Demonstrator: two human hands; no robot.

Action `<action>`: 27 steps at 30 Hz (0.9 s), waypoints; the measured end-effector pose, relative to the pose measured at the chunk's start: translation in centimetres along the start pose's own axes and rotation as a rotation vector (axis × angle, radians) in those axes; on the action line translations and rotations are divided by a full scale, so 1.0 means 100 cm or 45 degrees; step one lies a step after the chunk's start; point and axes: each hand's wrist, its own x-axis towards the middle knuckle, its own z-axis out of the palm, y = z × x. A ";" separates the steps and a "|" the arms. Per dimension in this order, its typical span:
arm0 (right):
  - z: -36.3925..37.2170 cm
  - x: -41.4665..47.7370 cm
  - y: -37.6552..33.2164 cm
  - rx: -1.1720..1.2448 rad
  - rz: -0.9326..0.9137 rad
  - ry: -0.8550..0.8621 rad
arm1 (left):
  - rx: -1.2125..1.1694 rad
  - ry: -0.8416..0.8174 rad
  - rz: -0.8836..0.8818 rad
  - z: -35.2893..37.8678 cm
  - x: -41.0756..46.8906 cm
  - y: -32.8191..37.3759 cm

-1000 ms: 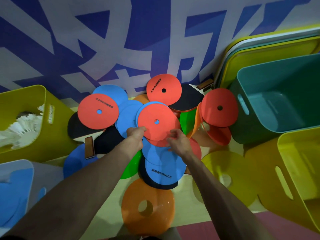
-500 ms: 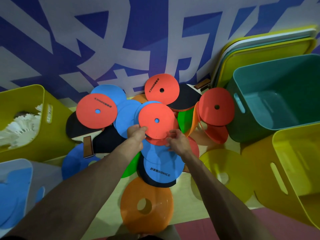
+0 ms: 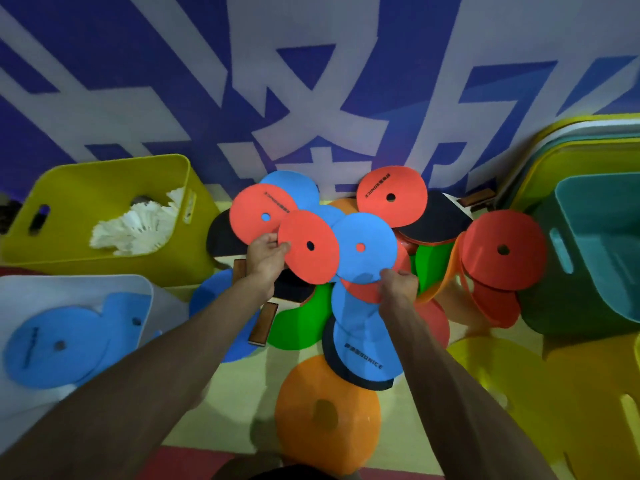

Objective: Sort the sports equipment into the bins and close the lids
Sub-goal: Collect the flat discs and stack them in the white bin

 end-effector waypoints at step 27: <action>0.104 -0.187 -0.116 -0.262 -0.917 -0.208 | -0.348 0.268 0.423 -0.228 -0.048 0.088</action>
